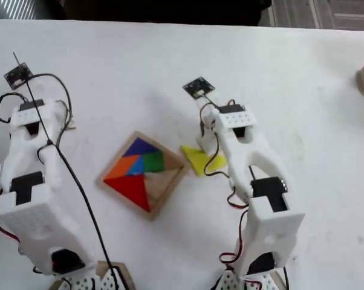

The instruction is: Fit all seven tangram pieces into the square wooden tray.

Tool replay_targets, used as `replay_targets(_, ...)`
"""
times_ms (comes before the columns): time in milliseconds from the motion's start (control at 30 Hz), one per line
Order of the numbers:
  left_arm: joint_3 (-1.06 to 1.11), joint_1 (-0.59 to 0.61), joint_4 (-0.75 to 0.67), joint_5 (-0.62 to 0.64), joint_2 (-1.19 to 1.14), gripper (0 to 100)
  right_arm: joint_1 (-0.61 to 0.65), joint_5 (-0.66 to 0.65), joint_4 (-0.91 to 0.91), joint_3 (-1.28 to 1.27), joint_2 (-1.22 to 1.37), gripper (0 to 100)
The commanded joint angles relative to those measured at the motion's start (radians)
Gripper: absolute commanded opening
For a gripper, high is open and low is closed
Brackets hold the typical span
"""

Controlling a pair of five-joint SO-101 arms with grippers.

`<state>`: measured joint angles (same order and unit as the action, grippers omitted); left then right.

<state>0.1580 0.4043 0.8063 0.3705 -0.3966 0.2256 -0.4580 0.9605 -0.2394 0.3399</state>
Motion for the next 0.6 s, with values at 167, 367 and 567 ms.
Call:
replay_targets(167,-0.057,-0.013,0.008,-0.011,0.013,2,-0.033,-0.003,-0.005,-0.215,-0.213,1.7)
replay_targets(367,-0.057,-0.013,0.008,-0.011,0.013,2,-0.054,0.006,-0.097,-0.333,-0.360,1.8)
replay_targets(567,-0.057,-0.013,0.008,-0.011,0.013,2,-0.004,0.006,-0.070,-0.384,-0.455,9.4)
